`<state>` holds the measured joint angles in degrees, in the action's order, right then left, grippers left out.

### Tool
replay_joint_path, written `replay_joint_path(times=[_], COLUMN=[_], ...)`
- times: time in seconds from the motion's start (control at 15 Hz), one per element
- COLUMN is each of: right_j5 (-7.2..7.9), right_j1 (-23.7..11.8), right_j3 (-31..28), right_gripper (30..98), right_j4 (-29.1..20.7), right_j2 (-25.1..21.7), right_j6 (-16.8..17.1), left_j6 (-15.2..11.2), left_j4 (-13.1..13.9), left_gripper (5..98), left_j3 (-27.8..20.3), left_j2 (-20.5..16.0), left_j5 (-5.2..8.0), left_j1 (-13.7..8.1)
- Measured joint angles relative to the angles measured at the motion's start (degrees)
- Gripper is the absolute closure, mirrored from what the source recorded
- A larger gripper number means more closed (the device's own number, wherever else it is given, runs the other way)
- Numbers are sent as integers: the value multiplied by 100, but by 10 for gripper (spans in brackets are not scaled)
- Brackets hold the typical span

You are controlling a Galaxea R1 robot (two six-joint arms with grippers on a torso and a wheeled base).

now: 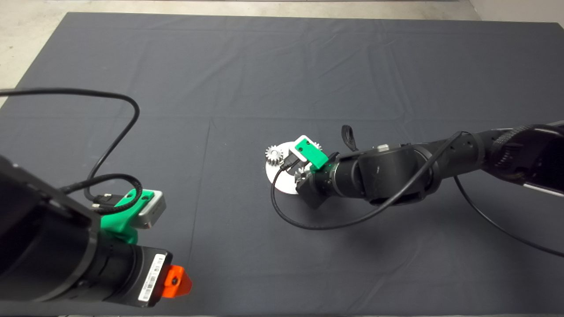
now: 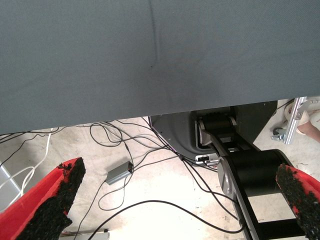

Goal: Remove an incorrectly installed larger gear and replace it with the correct smaller gear

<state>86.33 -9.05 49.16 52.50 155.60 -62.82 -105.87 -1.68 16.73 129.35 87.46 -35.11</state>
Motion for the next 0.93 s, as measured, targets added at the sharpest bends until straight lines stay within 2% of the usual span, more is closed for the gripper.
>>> replay_joint_path(times=[0.93], right_j5=[-43], right_j1=[140], right_j3=[2], right_gripper=[916], right_j4=[9], right_j2=[151], right_j6=[22], left_j6=[2], left_j4=[4], left_gripper=[54], left_j3=[0], left_j2=[-1], left_j5=[0], left_j1=[0])
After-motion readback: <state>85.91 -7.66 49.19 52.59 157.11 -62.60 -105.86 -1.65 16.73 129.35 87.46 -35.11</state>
